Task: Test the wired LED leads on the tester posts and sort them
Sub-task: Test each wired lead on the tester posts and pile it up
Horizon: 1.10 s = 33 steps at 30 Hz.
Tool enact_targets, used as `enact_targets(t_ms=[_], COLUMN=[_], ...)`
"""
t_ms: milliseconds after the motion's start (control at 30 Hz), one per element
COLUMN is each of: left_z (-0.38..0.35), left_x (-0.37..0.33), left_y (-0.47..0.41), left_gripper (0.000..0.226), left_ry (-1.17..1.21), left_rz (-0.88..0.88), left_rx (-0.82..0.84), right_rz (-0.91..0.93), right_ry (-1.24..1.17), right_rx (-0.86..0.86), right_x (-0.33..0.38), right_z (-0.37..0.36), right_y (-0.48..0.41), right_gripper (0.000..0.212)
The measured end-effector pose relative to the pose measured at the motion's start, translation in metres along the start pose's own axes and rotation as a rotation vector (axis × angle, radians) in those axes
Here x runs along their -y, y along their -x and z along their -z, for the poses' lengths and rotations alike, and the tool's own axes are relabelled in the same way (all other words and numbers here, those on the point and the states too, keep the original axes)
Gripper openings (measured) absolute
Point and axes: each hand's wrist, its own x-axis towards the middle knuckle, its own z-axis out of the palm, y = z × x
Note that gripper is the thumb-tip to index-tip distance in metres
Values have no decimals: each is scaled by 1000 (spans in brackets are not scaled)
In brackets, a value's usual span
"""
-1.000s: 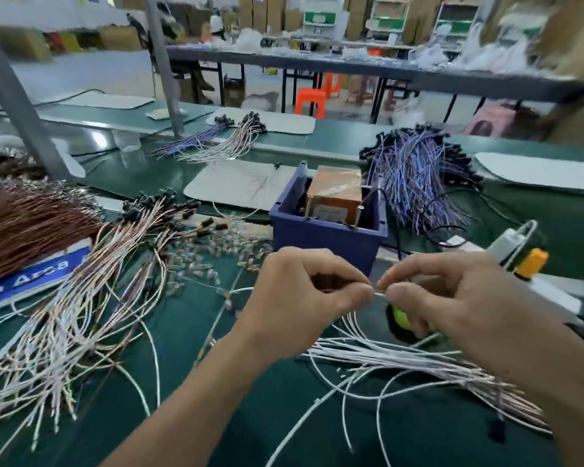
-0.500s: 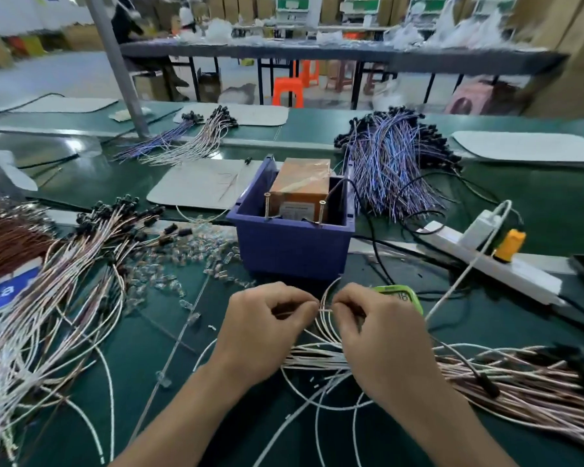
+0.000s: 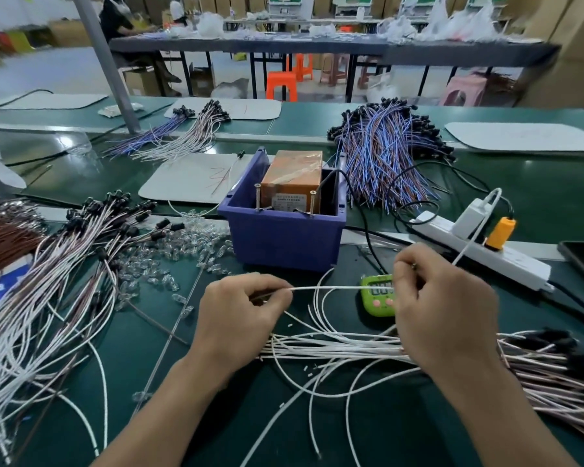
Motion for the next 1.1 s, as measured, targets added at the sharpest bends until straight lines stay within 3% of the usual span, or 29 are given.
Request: enact_targets(t_ms=[100,200,333,467,567,700,867,1000,1100], left_z=[-8,-14,-13,-15,-12,-8,-11,-10,-9], left_x=[-3,-11,-19,-21,-19,-15,-17,-19,-19], left_y=[7,18,20,21,18,11,10,8,9], left_gripper=[13,8,15,8,19,28,17,13,14], left_ry=[-18,-47,69,170,217,160,63,-85,-30], left_rz=[-34,-231,-342,-247,-111,30,189,208,147], left_rx=[-29,20,64,66,13,-38,-86,-127,-91], right_rz=[141,309,303,236,194,95,105,152,197], right_ry=[48,-118,-218,-32,37,28,62,115,116], right_rx=[-111,110,262,187,152,151,214,225,256], right_x=[11,38,54,51,44,31,31,37,40], right_z=[6,-2,-14,-11,-9,-9,-10,-8,-9], right_y=[7,29,44,36,34,25,24,23,25], right_gripper=[11,17,25,23,20,20,18,22,31])
